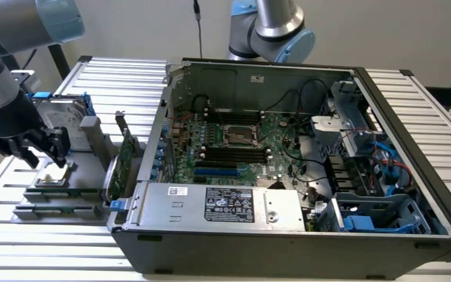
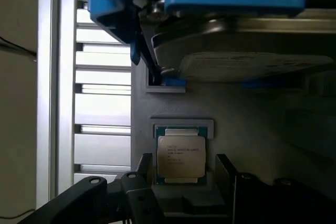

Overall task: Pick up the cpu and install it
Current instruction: 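Pick up the cpu and move it towards the insertion slot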

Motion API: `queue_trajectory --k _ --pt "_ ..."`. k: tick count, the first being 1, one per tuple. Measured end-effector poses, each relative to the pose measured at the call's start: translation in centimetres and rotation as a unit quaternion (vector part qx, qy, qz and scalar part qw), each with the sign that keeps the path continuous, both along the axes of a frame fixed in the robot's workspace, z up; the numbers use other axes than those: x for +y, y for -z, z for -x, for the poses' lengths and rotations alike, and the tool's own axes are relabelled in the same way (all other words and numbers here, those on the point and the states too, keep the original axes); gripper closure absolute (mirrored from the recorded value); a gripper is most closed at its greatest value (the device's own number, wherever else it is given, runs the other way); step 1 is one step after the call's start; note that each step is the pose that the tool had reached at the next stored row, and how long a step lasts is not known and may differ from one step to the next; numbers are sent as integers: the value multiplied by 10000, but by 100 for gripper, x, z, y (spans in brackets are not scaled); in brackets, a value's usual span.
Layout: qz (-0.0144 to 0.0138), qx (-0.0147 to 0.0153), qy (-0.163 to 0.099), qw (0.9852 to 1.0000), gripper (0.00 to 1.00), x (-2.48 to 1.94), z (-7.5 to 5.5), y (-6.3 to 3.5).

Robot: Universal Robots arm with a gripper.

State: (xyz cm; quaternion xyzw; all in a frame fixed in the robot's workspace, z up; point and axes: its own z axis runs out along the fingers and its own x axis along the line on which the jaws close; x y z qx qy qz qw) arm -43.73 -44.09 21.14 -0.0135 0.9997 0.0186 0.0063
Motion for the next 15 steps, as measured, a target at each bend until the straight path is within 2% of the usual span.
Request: queue_trajectory --k 9,11,12,15 --pt "1 26 0 10000 40 -1 -9 75" --pt "2 32 0 10000 38 -1 -9 87" --pt "3 34 0 10000 33 -1 -10 94" --pt "9 39 0 10000 33 -1 -10 128"
